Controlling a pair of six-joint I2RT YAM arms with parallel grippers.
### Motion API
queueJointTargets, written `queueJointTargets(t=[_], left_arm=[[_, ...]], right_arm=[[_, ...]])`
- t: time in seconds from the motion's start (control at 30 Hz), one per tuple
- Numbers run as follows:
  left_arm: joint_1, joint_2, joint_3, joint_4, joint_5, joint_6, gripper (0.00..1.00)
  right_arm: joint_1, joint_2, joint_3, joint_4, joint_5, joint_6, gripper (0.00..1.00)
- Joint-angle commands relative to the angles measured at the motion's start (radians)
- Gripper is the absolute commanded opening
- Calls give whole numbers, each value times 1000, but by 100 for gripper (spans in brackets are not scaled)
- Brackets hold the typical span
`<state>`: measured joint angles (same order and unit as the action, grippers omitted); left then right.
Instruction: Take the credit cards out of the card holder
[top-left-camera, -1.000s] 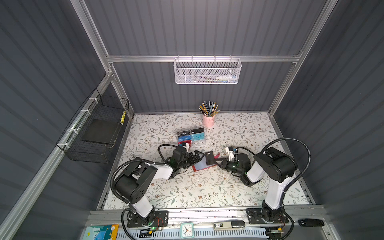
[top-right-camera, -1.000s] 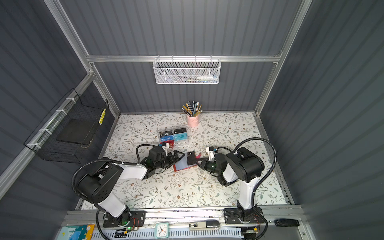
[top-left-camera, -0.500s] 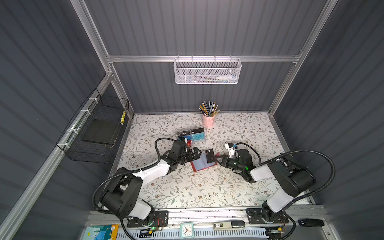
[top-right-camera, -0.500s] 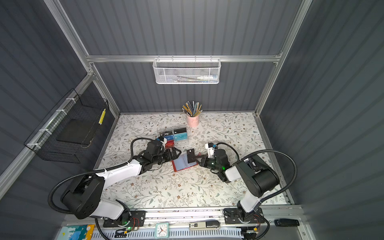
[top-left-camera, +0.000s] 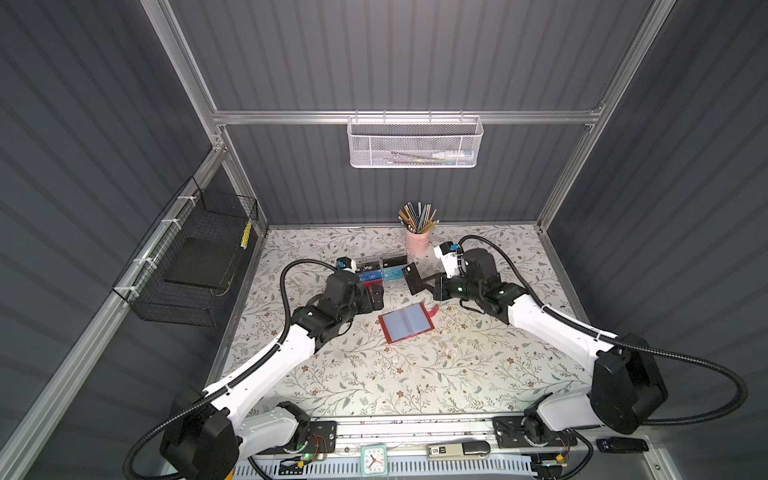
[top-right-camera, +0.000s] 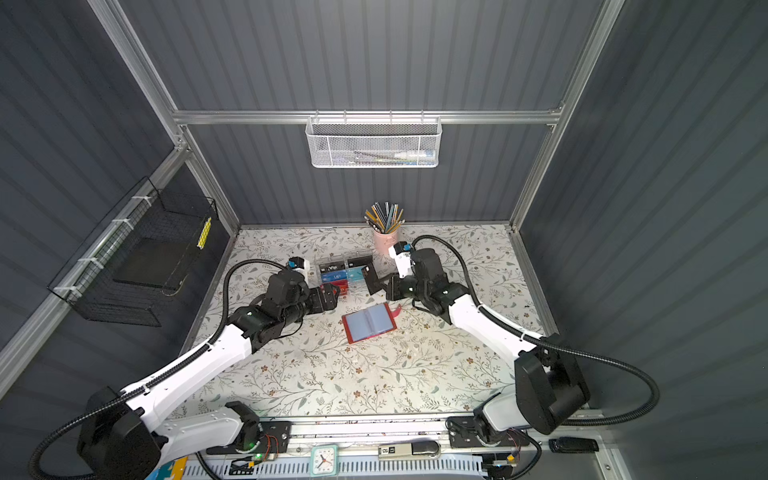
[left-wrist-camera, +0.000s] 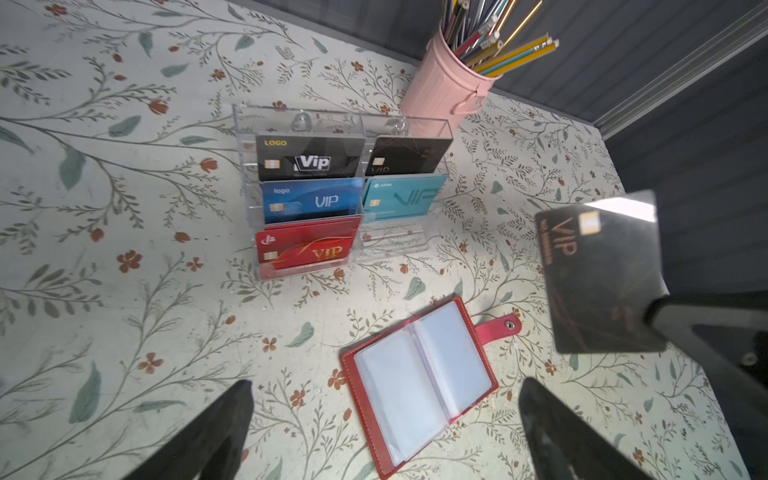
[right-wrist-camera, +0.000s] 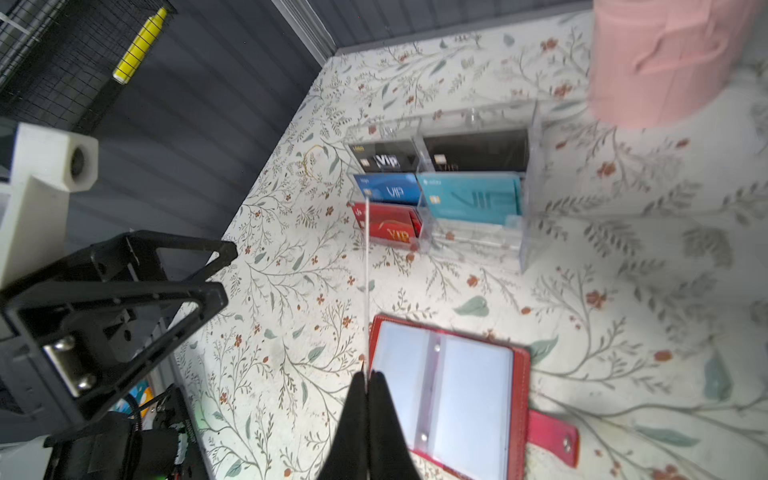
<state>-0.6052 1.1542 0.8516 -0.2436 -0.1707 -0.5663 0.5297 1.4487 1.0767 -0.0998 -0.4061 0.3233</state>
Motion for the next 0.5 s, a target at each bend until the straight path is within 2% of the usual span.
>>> queueJointTargets(t=[0.0,0.17,0.47], left_arm=[[4,-32,-44,-40,-58,31,100],[4,-54,-96,-5,-54,21,100],[4,-38,-156,43,-33,12,100]], right_arm=[[3,52,142,-299,6,-221,0],[15,145,332,-481,39,-403,0],[27,252,490,-564,133,-681,0]])
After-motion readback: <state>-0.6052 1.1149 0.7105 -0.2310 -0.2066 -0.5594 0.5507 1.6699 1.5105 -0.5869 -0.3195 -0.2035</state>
